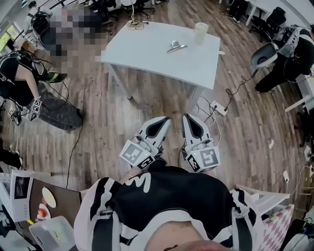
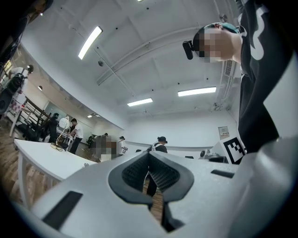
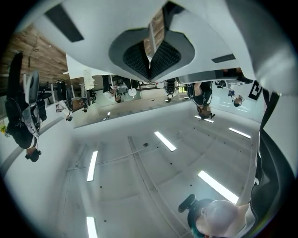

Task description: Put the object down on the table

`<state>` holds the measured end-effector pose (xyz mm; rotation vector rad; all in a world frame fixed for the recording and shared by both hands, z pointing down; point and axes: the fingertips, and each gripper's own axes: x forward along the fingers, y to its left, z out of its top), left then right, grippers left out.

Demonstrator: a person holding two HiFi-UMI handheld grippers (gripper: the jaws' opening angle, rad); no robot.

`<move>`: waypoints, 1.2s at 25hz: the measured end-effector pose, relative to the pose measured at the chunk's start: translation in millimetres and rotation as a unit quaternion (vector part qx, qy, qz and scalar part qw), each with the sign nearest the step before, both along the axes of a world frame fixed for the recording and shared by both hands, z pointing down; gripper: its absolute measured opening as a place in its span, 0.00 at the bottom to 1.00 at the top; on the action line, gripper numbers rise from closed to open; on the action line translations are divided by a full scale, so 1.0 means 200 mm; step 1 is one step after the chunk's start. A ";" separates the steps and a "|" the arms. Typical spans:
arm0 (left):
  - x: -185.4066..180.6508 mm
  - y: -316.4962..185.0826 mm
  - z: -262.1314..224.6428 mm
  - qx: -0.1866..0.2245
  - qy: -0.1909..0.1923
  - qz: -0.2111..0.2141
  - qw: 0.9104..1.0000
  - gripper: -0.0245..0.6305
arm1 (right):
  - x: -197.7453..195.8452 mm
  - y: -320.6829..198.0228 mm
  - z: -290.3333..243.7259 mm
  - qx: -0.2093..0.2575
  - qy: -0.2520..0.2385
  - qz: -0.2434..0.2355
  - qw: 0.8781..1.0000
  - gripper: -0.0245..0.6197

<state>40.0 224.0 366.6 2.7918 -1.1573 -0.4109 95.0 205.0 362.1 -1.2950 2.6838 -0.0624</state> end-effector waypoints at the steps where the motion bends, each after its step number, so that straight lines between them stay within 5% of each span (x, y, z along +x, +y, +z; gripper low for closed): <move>1: -0.01 0.01 0.00 0.000 0.000 0.000 1.000 0.04 | -0.01 0.01 -0.01 0.002 -0.001 0.002 1.000 0.07; 30: -0.20 -0.17 -0.01 0.004 0.006 0.000 1.000 0.04 | -0.20 -0.17 -0.02 0.011 0.016 0.007 1.000 0.06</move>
